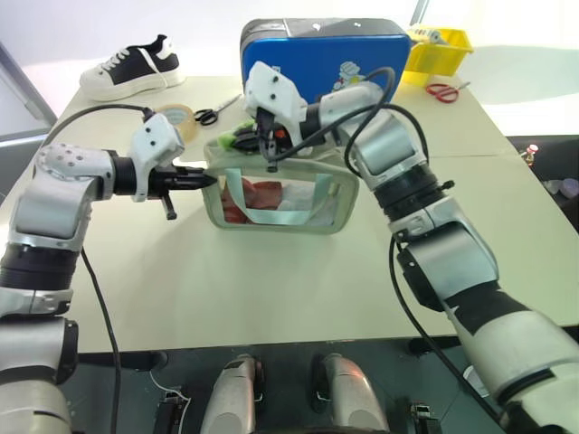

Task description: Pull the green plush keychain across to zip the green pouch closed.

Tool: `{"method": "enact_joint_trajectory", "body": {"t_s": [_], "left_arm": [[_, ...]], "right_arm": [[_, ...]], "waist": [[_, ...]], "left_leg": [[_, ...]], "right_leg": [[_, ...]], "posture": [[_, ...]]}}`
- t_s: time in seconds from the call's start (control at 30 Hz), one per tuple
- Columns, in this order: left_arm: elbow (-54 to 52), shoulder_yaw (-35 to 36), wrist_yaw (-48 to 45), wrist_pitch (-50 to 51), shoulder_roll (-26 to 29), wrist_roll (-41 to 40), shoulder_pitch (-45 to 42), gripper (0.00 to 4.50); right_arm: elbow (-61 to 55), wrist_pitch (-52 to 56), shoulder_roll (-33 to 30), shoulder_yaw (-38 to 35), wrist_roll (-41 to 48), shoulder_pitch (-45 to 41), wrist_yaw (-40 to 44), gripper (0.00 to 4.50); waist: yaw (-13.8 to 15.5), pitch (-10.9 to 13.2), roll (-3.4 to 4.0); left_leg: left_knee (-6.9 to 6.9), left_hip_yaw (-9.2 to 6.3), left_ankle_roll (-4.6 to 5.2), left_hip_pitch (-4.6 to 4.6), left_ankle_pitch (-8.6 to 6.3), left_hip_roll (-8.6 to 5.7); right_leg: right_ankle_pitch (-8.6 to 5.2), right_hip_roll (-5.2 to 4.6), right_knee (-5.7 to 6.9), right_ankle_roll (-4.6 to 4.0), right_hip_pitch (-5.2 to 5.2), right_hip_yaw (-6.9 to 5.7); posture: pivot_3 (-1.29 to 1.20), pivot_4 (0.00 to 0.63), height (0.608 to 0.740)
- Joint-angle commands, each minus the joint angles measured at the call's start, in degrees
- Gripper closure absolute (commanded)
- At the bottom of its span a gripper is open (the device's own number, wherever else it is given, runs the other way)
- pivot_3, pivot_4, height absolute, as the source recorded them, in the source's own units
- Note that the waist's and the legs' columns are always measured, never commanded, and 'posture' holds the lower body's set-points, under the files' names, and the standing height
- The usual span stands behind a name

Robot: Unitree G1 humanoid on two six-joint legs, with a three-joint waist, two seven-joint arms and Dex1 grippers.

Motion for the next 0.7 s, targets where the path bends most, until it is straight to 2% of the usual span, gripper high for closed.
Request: {"method": "enact_joint_trajectory", "body": {"t_s": [0.03,0.37,0.57,0.7], "left_arm": [[-1.0,1.1,0.2,-0.8,0.1,-0.1,-0.7,4.5],[-1.7,1.3,0.4,-0.1,-0.3,-0.5,0.7,4.5],[-2.2,1.1,0.6,0.8,-0.4,-0.8,0.6,4.5],[-1.9,1.1,0.5,0.8,-0.2,-0.6,0.3,4.5]], "right_arm": [[-6.0,2.8,-4.2,-4.0,0.8,0.0,-1.2,4.46],[-21.5,14.2,-21.8,-12.1,-1.3,10.1,-8.9,4.46],[-27.0,17.9,-27.3,-15.9,-3.1,19.2,-16.8,4.46],[-31.1,22.1,-26.3,-18.6,-2.7,27.0,-23.2,4.46]], "waist": [[0.1,0.0,0.0],[0.2,0.0,0.0],[0.0,0.0,0.01],[0.1,0.0,0.01]], "left_leg": [[0.0,0.0,0.0,0.0,0.0,0.0],[0.0,-0.01,0.01,-0.01,-0.01,-0.02],[-0.02,0.01,0.01,0.0,-0.01,0.0],[-0.02,0.01,0.01,-0.01,-0.01,-0.01]], "right_leg": [[0.0,0.0,0.0,0.0,0.0,0.0],[0.0,-0.04,-0.04,0.0,0.0,0.0],[-0.01,-0.04,-0.04,-0.01,-0.02,0.01],[-0.01,-0.05,-0.05,-0.01,-0.02,0.01]], "posture": [[0.0,0.15,0.74],[0.0,0.15,0.74],[0.0,0.15,0.74],[0.0,0.15,0.74]]}}
